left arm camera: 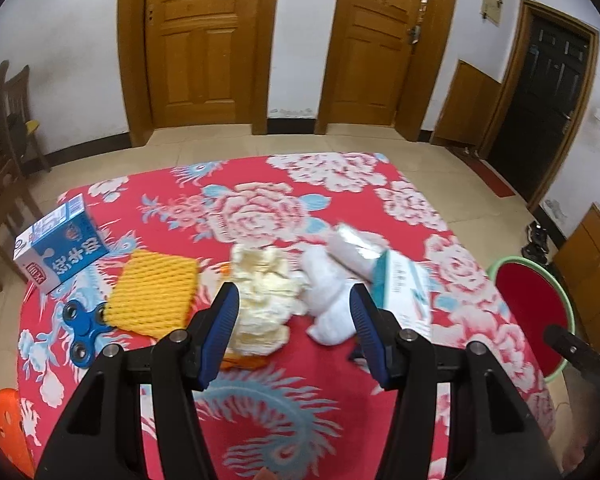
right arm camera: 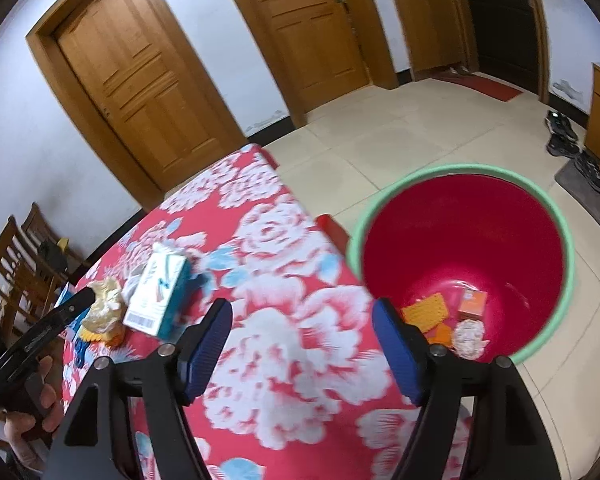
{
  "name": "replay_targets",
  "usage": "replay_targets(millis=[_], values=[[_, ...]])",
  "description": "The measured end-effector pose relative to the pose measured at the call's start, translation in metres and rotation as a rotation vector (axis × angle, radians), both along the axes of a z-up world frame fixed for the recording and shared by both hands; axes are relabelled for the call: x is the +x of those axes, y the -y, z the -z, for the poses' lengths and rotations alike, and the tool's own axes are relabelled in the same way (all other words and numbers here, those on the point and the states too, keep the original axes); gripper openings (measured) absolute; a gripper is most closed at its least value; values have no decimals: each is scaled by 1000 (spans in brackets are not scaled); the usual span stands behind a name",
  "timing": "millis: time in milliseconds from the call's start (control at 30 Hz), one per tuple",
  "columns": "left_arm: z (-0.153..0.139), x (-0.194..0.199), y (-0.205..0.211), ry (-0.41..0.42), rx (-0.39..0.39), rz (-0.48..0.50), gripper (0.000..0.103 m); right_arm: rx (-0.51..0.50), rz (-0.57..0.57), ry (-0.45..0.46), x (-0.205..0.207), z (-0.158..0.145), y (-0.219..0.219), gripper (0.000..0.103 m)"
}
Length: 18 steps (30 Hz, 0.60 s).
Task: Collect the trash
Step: 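Grasp the white medicine box with the right tool while the left tool grasps crumpled paper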
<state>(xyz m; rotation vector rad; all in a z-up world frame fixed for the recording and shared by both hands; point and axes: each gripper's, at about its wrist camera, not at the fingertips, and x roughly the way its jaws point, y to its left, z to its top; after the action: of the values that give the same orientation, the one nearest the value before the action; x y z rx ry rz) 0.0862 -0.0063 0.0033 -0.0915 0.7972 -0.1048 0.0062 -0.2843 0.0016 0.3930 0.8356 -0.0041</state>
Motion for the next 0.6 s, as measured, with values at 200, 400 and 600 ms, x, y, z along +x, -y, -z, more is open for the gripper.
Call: replay_targets(millis=[200,400,600], values=[[14,9,-12,-26,12,-19,58,-12,-49,-11,10,0,-26,80],[27,15,-20,-48,2,-38,58,-27,-89,-24,22,1,-49,80],[34,19,-28,-62,-29,-56,55,-29,-119,-34,33,2,-66,80]])
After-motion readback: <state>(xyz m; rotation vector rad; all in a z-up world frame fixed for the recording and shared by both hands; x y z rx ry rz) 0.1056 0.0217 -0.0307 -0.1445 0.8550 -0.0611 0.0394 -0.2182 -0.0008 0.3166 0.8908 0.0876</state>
